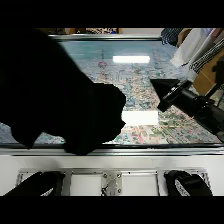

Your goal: Fold the clothes and pants, and hang the long-sleeved shirts on hangers.

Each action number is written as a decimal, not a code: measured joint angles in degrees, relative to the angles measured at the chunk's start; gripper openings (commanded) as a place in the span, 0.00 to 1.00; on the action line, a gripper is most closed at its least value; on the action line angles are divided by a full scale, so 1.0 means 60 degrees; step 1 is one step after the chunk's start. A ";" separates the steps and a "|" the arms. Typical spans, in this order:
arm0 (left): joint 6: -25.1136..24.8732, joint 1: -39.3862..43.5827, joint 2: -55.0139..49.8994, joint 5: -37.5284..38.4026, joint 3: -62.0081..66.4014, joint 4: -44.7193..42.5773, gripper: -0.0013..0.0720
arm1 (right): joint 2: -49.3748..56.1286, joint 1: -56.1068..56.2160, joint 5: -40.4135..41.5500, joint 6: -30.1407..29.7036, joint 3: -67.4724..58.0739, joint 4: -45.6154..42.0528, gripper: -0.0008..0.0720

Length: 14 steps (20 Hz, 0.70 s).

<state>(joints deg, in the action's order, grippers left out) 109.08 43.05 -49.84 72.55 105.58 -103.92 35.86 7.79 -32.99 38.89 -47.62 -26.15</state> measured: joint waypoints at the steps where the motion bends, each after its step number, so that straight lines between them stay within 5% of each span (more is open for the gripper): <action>1: -0.0120 0.0131 -0.0419 -0.0146 0.0299 -0.0004 0.04 | -0.0091 -0.0317 0.0200 -0.0022 0.0000 -0.0168 0.03; 6: -0.0441 -0.0503 -0.2514 -0.0481 0.0973 0.0051 0.04 | -0.0219 -0.2444 -0.0164 0.0597 0.0015 -0.1636 0.05; 7: -0.0452 -0.0794 -0.2863 -0.0499 0.0841 0.0138 0.03 | -0.0117 -0.2867 -0.0619 0.0867 0.0025 -0.1982 0.32; 8: -0.0481 -0.1089 -0.3169 -0.0499 0.0630 0.0266 0.03 | 0.0036 -0.3224 -0.1133 0.1111 0.0055 -0.2302 0.82; 9: -0.0488 -0.1424 -0.3472 -0.0514 0.0339 0.0430 0.04 | 0.0244 -0.3523 -0.1701 0.1337 0.0113 -0.2550 0.92; 14: -0.0521 -0.2838 -0.4397 -0.0627 -0.1384 0.1701 0.03 | 0.2102 -0.3588 -0.3595 0.2390 0.0987 -0.3136 0.91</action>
<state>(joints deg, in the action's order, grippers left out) 105.95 26.02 -76.23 68.79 97.27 -93.71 48.47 -13.74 -54.57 53.23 -41.69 -44.97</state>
